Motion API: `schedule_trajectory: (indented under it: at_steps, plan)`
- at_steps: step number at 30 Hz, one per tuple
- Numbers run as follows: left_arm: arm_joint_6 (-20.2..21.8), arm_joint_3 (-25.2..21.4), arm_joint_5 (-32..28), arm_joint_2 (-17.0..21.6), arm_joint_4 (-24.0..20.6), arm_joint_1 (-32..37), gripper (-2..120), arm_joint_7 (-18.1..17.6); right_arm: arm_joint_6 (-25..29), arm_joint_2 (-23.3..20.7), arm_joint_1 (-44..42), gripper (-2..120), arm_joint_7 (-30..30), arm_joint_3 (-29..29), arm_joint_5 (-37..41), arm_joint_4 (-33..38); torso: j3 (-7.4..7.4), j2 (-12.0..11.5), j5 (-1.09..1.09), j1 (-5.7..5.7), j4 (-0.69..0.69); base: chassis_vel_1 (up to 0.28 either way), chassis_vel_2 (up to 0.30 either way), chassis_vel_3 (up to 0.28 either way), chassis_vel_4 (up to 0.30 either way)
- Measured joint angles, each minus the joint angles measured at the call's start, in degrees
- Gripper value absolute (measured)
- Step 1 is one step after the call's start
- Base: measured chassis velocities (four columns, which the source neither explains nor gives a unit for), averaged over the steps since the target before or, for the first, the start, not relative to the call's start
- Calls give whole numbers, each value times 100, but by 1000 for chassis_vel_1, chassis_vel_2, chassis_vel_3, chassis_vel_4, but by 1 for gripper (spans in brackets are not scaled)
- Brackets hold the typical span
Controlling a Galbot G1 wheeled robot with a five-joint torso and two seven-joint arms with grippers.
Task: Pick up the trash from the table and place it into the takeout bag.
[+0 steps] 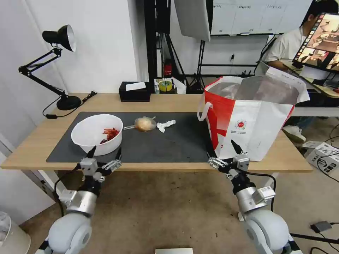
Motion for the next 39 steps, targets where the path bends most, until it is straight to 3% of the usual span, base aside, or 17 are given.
schedule_trajectory:
  at_steps: [10,27,31,39]
  plan:
    - [-119,-265,-19,-136,33,306,100,141,293,79,-511,100,4,200,-75,51,0,0,0,0,0,0,0,0,0]
    - [-121,-278,-69,-123,37,332,100,226,377,224,-681,100,29,63,-202,45,1,-1,0,0,-1,0,0,0,0]
    - [-121,-274,-53,-117,37,333,100,228,313,62,-409,100,48,-247,-197,-5,1,-1,-1,0,-1,0,0,0,0]
    - [-96,-293,-115,-9,23,293,100,228,-300,-410,1147,100,360,-1175,259,-213,1,-1,0,1,1,0,0,0,0]
